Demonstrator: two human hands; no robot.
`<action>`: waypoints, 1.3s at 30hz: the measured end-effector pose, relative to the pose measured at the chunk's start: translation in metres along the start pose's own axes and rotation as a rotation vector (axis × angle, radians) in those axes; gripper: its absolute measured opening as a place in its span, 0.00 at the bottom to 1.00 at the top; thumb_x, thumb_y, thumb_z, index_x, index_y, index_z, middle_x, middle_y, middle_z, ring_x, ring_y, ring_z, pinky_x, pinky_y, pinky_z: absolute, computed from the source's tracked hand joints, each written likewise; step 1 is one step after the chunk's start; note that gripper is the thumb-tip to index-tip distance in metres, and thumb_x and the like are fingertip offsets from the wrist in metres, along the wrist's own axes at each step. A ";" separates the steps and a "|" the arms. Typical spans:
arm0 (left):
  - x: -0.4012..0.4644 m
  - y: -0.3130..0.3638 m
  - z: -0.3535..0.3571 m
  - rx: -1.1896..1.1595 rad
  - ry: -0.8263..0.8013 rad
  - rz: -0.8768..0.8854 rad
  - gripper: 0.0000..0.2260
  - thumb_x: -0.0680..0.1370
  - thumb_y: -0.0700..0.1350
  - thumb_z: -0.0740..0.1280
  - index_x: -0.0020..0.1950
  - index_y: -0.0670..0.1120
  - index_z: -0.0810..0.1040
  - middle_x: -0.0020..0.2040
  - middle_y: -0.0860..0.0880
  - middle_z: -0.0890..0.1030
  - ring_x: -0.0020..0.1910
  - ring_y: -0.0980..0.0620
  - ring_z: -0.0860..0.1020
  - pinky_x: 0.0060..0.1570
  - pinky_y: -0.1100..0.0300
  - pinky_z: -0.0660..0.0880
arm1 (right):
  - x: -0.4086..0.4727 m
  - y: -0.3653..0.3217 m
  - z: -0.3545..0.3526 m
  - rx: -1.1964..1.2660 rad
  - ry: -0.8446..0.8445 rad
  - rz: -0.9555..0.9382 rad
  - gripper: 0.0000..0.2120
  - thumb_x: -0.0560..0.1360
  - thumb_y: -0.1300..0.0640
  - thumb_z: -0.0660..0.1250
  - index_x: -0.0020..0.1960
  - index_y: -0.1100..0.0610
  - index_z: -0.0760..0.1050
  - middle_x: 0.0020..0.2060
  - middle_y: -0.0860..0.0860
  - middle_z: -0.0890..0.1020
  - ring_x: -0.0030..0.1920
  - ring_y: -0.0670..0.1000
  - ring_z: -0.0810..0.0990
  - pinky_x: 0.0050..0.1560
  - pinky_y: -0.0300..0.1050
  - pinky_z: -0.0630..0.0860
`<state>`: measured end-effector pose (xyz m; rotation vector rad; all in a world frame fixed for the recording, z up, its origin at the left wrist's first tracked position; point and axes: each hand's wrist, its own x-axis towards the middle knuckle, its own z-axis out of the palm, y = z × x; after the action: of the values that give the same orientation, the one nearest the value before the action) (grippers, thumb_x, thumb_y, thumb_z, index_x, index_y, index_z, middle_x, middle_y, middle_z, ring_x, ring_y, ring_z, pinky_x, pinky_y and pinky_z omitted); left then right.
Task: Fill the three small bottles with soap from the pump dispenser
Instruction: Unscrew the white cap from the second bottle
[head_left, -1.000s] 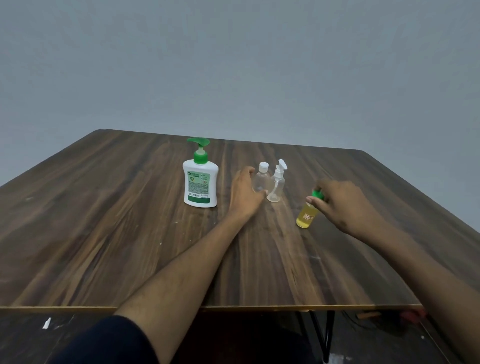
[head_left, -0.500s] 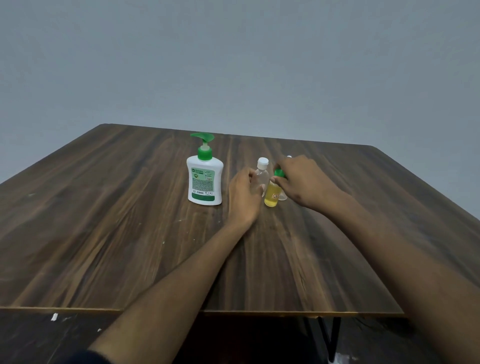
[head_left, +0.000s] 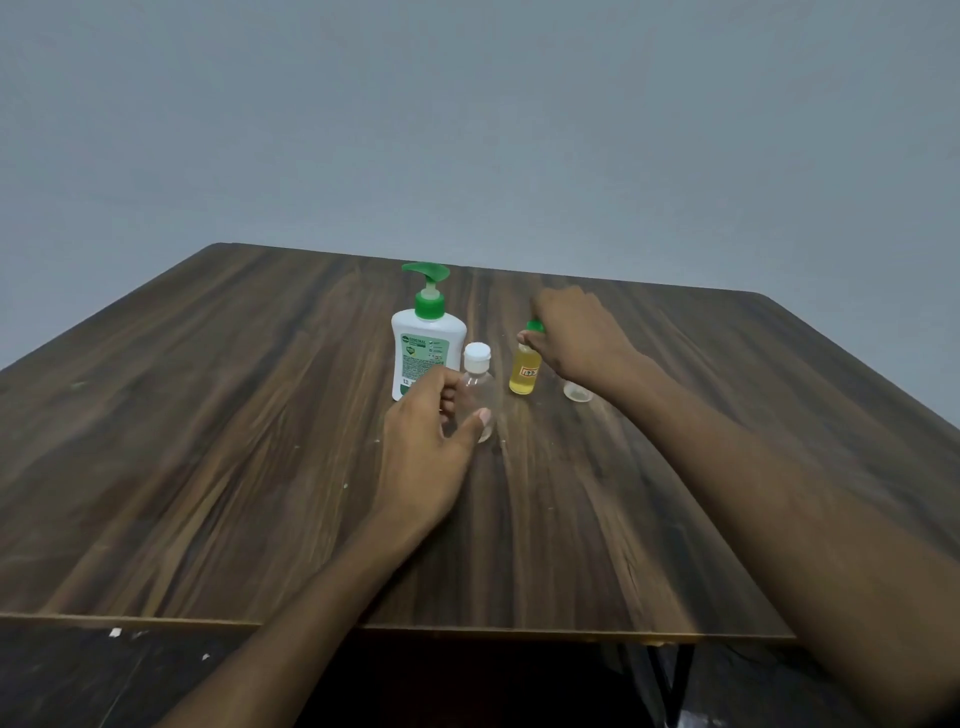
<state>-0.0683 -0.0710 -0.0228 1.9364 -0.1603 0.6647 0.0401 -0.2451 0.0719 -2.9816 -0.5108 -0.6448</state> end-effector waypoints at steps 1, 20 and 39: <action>0.001 -0.003 -0.004 0.004 0.003 0.002 0.10 0.77 0.40 0.78 0.54 0.47 0.81 0.48 0.54 0.84 0.46 0.56 0.82 0.46 0.67 0.77 | 0.003 -0.002 0.000 0.006 0.000 -0.003 0.13 0.78 0.50 0.70 0.46 0.59 0.74 0.43 0.57 0.80 0.43 0.60 0.78 0.37 0.49 0.71; -0.007 -0.005 -0.007 -0.067 -0.083 0.067 0.12 0.74 0.50 0.73 0.56 0.50 0.81 0.50 0.58 0.84 0.49 0.58 0.81 0.48 0.71 0.74 | -0.003 -0.010 -0.022 0.038 0.086 -0.015 0.16 0.80 0.43 0.63 0.47 0.56 0.75 0.40 0.52 0.80 0.43 0.57 0.78 0.40 0.50 0.76; -0.013 -0.009 -0.004 -0.009 -0.102 0.248 0.11 0.78 0.47 0.74 0.60 0.48 0.81 0.51 0.55 0.83 0.50 0.54 0.81 0.50 0.52 0.80 | -0.085 -0.035 -0.078 0.285 0.018 -0.183 0.03 0.72 0.53 0.72 0.44 0.47 0.79 0.41 0.40 0.81 0.41 0.40 0.77 0.42 0.43 0.72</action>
<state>-0.0769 -0.0654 -0.0356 1.9598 -0.4717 0.7254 -0.0753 -0.2468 0.1078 -2.6805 -0.8065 -0.5564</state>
